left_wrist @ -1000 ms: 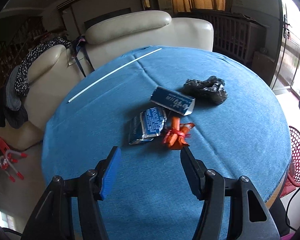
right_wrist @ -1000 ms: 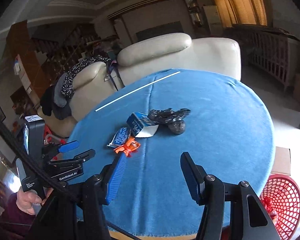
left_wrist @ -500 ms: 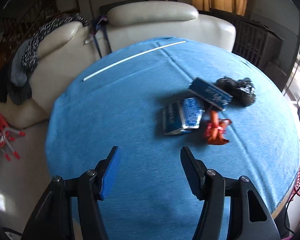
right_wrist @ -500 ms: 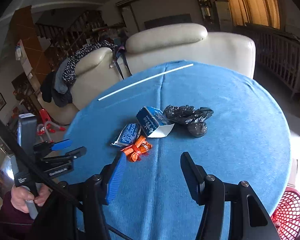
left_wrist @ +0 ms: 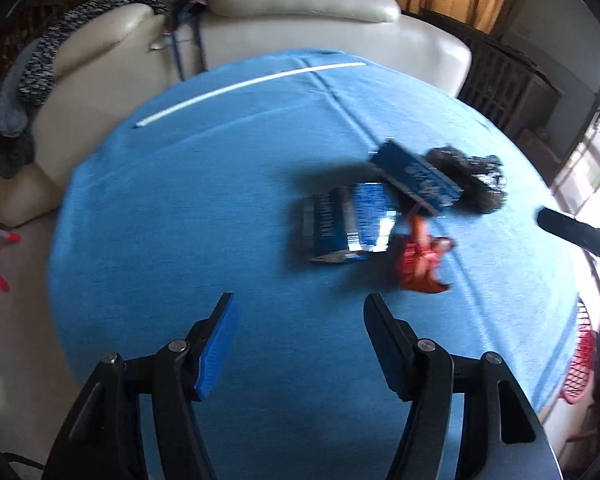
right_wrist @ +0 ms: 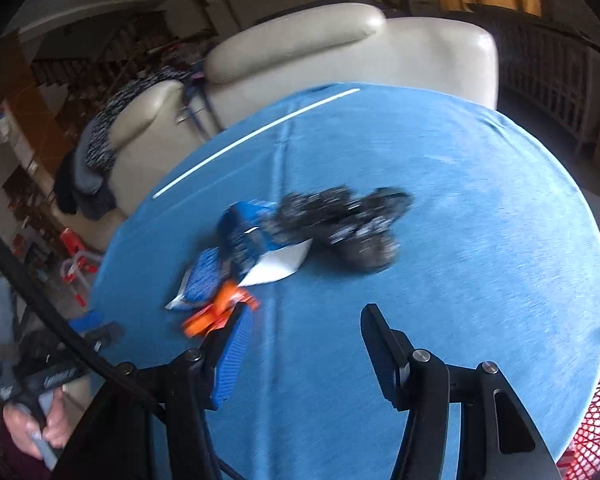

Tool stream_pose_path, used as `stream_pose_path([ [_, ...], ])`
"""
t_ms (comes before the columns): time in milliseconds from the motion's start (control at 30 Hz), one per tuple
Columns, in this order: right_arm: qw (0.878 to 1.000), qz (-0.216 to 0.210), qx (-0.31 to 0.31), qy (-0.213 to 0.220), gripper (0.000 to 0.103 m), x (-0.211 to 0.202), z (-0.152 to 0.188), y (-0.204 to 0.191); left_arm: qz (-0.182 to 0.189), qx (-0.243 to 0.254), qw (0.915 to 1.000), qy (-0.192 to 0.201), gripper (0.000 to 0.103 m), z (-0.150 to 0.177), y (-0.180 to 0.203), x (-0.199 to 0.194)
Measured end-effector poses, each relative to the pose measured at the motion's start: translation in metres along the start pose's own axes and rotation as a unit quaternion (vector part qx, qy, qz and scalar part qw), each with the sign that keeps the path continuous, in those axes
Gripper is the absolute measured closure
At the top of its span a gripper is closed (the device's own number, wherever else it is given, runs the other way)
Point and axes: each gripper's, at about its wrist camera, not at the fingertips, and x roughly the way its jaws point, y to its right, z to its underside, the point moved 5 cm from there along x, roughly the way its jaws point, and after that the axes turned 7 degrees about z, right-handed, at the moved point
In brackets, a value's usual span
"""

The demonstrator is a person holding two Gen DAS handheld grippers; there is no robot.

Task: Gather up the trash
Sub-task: 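Grasp the black plastic bag with the right tool while the left tool grasps the orange mesh bag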

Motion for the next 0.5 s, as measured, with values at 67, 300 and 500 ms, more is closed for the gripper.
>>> stream_pose_path([
  [67,1.000,0.001,0.020,0.000,0.043,0.006,-0.011,0.013,0.021,0.003,0.9998,-0.007,0.037,-0.004,0.012,0.007],
  [300,0.995,-0.022,0.095,-0.003,0.043,0.039,-0.051,0.047,0.077,0.023,0.9967,-0.012,0.037,-0.030,0.053,0.035],
  [500,0.989,-0.039,0.138,-0.042,0.042,0.087,-0.063,0.053,0.092,0.006,0.9944,-0.052,0.041,-0.029,0.066,0.074],
])
